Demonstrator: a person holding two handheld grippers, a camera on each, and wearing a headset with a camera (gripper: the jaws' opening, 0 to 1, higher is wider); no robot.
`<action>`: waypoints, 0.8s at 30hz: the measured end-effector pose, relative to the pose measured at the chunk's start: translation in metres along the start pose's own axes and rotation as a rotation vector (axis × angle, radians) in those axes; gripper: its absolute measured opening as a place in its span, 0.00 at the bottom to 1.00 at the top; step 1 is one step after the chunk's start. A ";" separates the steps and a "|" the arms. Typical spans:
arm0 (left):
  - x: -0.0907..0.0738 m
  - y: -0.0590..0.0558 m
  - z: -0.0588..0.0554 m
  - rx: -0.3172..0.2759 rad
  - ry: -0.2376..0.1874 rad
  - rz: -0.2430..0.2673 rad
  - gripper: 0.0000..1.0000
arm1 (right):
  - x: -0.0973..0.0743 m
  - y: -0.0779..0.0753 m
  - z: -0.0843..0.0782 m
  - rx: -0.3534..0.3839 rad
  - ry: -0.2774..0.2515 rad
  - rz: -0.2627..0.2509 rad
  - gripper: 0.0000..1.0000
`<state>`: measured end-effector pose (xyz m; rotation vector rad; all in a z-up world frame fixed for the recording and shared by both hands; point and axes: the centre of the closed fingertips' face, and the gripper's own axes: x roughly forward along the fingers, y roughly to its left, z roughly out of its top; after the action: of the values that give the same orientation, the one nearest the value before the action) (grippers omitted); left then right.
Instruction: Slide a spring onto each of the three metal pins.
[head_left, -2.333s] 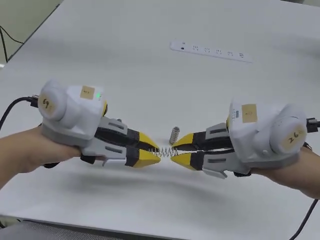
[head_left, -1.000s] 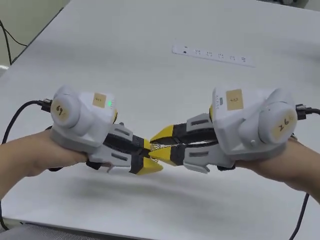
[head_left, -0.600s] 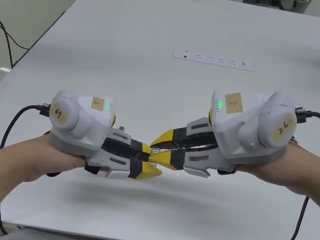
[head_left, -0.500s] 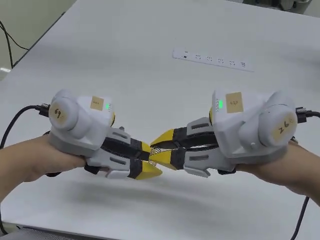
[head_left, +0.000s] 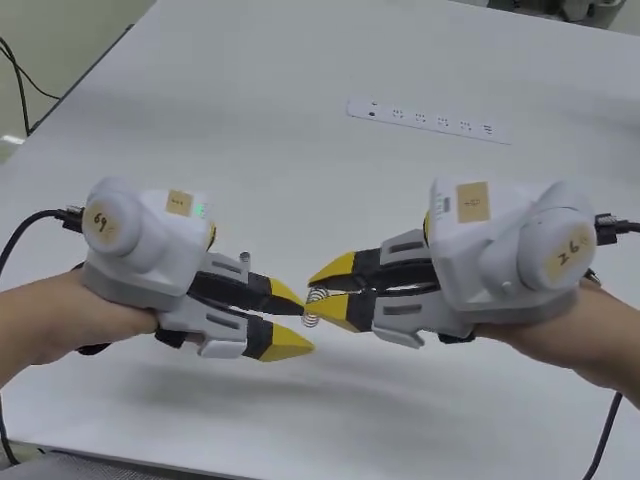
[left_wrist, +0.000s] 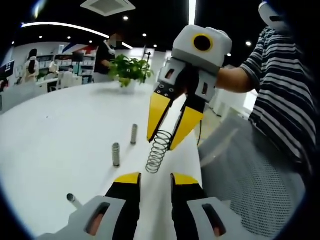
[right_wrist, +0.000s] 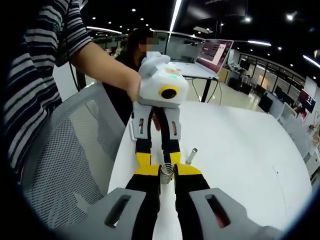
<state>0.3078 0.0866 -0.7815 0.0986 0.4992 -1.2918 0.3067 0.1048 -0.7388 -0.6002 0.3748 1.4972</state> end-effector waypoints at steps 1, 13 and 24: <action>-0.001 0.000 -0.001 -0.002 0.003 0.002 0.18 | 0.000 -0.001 -0.001 0.002 0.002 -0.002 0.07; -0.017 0.003 -0.005 -0.034 -0.003 0.045 0.31 | -0.002 -0.012 -0.007 0.003 0.010 -0.055 0.07; -0.050 0.019 -0.020 -0.092 -0.024 0.129 0.41 | -0.001 -0.014 -0.012 0.004 0.022 -0.067 0.07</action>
<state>0.3101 0.1432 -0.7830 0.0376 0.5234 -1.1413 0.3219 0.0969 -0.7461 -0.6203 0.3711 1.4262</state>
